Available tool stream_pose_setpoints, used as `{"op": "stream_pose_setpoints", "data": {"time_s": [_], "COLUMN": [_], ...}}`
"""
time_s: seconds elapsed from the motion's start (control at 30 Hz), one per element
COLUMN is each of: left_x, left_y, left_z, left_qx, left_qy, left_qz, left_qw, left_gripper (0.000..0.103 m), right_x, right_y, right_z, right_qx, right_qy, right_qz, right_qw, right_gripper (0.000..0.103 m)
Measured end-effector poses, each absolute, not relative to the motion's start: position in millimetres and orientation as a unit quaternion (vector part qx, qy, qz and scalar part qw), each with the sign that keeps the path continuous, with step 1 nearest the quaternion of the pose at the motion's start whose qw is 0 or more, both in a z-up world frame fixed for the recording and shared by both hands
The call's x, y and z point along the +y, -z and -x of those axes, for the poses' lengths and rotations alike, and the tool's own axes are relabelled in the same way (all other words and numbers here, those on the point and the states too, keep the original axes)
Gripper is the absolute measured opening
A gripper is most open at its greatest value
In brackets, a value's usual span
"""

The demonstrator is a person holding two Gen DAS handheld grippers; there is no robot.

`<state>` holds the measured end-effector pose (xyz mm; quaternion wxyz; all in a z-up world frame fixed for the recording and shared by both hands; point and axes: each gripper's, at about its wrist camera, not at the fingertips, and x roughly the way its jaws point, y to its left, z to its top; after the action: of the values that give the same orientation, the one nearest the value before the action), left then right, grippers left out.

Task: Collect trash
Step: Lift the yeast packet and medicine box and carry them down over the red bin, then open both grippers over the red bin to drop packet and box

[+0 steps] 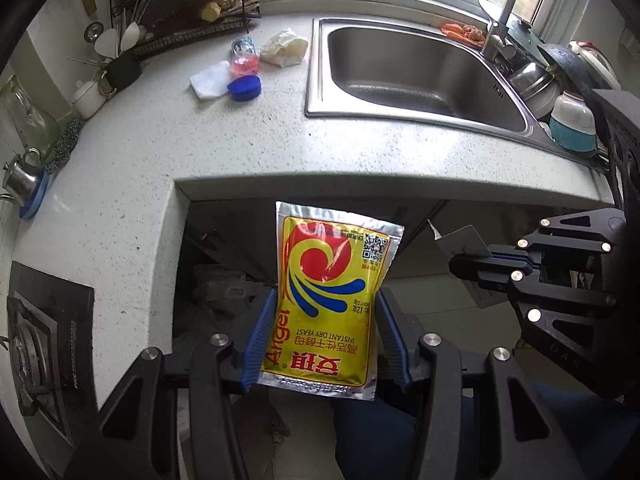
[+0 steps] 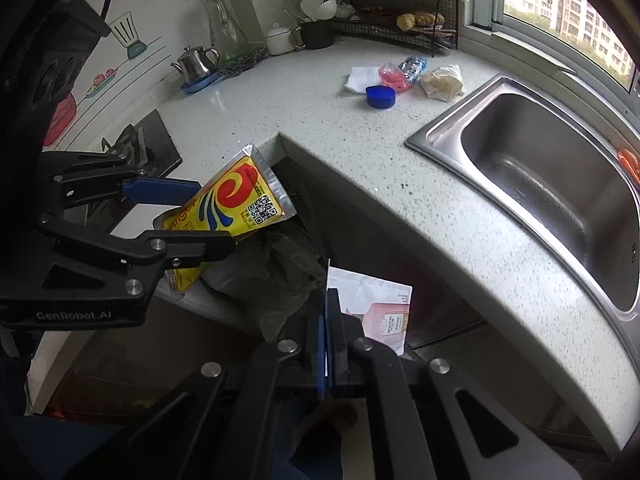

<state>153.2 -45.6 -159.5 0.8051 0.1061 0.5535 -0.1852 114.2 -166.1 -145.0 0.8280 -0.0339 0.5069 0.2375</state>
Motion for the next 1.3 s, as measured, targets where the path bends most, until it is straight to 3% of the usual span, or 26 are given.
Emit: {"op": "stream_pose_setpoints", "data": {"time_s": [0.23, 0.7, 0.9, 1.0, 1.07, 1.1, 1.3], "left_x": [-59, -81, -86, -85, -82, -81, -81], "left_y": [228, 428, 478, 489, 489, 487, 464], "left_z": [-155, -185, -189, -194, -197, -198, -194], "left_qx": [0.580, 0.626, 0.635, 0.640, 0.641, 0.640, 0.629], "left_qy": [0.195, 0.192, 0.204, 0.208, 0.209, 0.209, 0.210], "left_qz": [-0.100, -0.071, -0.060, -0.042, -0.037, -0.036, -0.036], "left_qw": [0.784, 0.752, 0.743, 0.739, 0.738, 0.739, 0.747], "left_gripper": [0.048, 0.049, 0.050, 0.058, 0.076, 0.081, 0.090], "right_x": [-173, -183, -190, -194, -198, -200, -206], "right_y": [189, 356, 395, 405, 408, 407, 402], "right_z": [-112, -149, -168, -169, -168, -168, -160], "right_qx": [0.522, 0.579, 0.581, 0.585, 0.586, 0.588, 0.591], "right_qy": [-0.194, -0.140, -0.127, -0.121, -0.118, -0.117, -0.117], "right_qz": [0.021, -0.010, -0.025, -0.030, -0.035, -0.036, -0.039], "right_qw": [0.831, 0.803, 0.804, 0.802, 0.801, 0.800, 0.797], "right_gripper": [0.001, 0.001, 0.001, 0.001, 0.001, 0.001, 0.001]}}
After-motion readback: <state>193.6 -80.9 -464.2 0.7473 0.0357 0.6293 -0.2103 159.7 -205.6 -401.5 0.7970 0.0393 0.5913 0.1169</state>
